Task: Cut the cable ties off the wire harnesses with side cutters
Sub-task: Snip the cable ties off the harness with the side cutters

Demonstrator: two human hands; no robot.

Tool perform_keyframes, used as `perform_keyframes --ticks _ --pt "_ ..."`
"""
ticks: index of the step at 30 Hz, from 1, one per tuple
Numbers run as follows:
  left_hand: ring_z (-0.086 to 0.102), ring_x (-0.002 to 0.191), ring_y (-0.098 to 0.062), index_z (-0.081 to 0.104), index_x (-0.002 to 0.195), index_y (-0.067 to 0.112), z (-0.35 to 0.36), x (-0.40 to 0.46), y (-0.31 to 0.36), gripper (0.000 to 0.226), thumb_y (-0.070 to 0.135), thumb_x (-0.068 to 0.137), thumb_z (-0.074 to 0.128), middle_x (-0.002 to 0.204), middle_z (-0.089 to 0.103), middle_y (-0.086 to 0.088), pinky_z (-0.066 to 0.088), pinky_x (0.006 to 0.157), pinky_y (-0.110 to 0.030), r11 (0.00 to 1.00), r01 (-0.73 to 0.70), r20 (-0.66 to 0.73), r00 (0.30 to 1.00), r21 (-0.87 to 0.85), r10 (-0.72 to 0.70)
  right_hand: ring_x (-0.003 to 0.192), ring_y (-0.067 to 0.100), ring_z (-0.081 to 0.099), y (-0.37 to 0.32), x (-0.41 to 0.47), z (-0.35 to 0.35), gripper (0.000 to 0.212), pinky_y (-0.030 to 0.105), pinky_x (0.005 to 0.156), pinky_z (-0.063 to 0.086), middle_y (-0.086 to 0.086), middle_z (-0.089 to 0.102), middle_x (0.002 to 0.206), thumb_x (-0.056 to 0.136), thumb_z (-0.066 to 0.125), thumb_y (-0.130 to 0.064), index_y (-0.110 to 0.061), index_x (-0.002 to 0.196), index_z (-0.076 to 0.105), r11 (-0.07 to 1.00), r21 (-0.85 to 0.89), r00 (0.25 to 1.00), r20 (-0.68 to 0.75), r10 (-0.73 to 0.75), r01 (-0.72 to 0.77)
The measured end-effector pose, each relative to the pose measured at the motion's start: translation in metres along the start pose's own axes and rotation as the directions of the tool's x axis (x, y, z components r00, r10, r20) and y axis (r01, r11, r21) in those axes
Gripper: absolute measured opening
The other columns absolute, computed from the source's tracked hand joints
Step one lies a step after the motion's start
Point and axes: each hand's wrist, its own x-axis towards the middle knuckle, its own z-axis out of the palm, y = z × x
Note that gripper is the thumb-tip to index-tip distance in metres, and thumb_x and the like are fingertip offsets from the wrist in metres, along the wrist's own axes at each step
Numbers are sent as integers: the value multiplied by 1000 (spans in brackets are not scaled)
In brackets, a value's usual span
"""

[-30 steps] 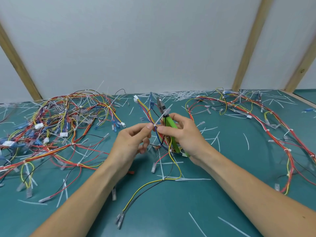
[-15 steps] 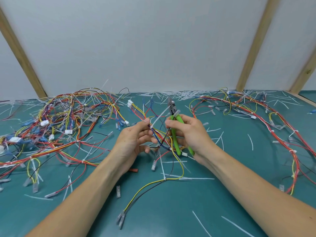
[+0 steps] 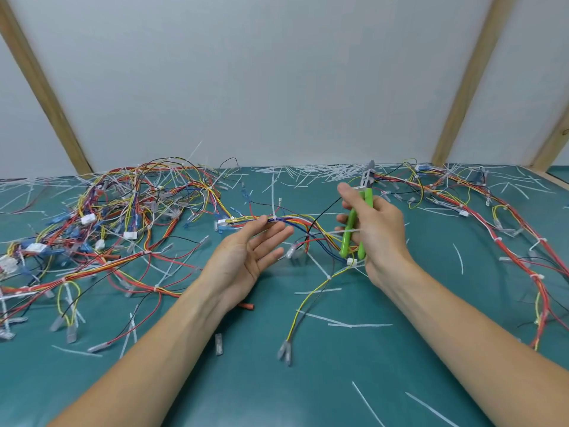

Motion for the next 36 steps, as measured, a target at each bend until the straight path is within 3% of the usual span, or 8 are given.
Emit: perform_keyframes --ticks 4,8,13,15,18,21,28,36 --pt "76 90 -14 62 100 11 -1 1 4 9 19 97 59 96 78 -3 58 59 -22 996 -13 -50 999 -94 9 56 11 63 0 -1 0 37 40 69 51 -8 65 61 78 84 -49 -19 91 68 999 -18 991 121 52 -50" --pt "76 88 -16 62 93 10 -6 3 10 11 18 99 57 90 78 -4 59 60 -24 989 -115 -130 986 -94 102 55 13 61 -6 3 -1 30 39 71 54 -4 64 64 90 74 -42 -14 89 64 991 123 997 60 42 -50" --pt "75 95 -23 65 96 7 -4 4 2 14 20 98 62 97 78 -11 61 68 -27 974 -207 -135 967 88 218 61 19 60 -26 -7 -3 31 34 57 53 8 63 78 86 42 -31 -8 92 61 939 291 980 25 -197 181" --pt "75 96 -24 67 96 6 -2 3 -1 15 20 97 63 100 77 -13 61 68 -26 973 -210 -118 968 99 221 67 20 60 -30 -21 6 27 35 61 54 8 64 83 87 42 -27 -10 96 61 919 222 935 66 -348 326" --pt "75 96 -24 67 95 5 2 1 -2 16 20 97 63 100 77 -14 61 68 -26 972 -211 -110 969 101 222 86 17 64 -23 -45 18 23 36 79 53 -1 69 104 103 43 -28 -18 114 60 805 5 775 265 -574 594" --pt "76 93 -22 68 96 5 3 -1 -1 17 20 98 62 99 77 -13 59 65 -24 966 -240 -124 960 99 251 96 13 64 -6 -55 21 30 29 85 49 -11 67 110 109 38 -34 -20 129 57 609 -250 639 497 -587 753" --pt "75 96 -21 64 100 5 2 -3 2 19 24 99 61 102 77 -12 59 68 -23 956 -274 -122 950 109 286 83 13 60 5 -30 5 27 39 78 50 -14 67 91 100 57 -54 -29 106 67 335 -601 687 603 -405 725" --pt "75 96 -20 62 106 6 3 -4 1 22 27 100 59 100 77 -10 55 64 -19 897 -346 -92 919 275 383 87 14 59 11 -16 -6 29 36 80 49 -16 68 96 94 63 -55 -31 108 70 257 -626 662 583 -471 736"
